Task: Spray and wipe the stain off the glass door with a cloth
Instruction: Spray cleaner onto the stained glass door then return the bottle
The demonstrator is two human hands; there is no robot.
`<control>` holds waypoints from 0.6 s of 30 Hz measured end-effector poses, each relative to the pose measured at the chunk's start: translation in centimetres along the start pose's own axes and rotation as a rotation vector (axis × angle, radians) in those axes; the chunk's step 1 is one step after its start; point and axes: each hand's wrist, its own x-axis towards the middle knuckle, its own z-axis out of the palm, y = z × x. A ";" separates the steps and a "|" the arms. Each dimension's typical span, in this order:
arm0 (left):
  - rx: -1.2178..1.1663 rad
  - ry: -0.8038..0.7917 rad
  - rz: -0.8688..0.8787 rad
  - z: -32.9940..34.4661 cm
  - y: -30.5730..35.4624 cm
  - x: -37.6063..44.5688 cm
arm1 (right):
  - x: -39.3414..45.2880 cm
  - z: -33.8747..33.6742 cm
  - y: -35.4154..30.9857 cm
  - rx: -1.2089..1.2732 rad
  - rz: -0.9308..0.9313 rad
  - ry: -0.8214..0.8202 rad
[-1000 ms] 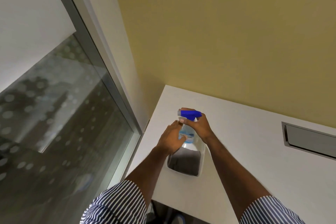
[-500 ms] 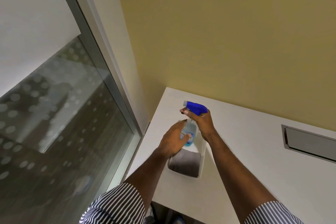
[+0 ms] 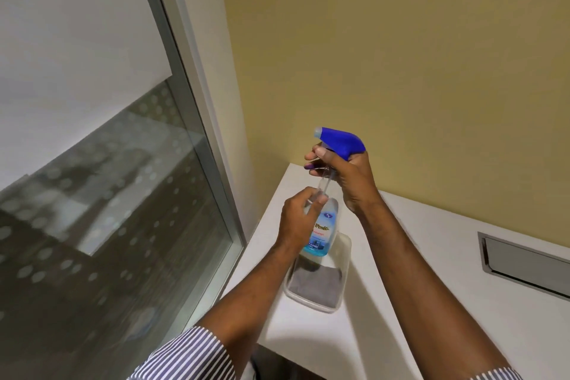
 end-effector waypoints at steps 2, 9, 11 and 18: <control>-0.083 0.094 0.002 -0.5 1.4 -0.6 | -0.3 1.2 -1.4 0.004 -0.017 -0.014; -0.225 0.304 0.009 -3.2 4.7 -2.6 | -1.9 5.1 -5.3 0.064 -0.034 -0.210; -0.240 0.309 0.002 -4.4 5.0 -3.2 | -2.4 6.4 -6.2 0.062 -0.049 -0.297; -0.216 0.341 -0.058 -9.6 4.4 -5.6 | -4.7 12.0 -7.5 0.052 -0.035 -0.488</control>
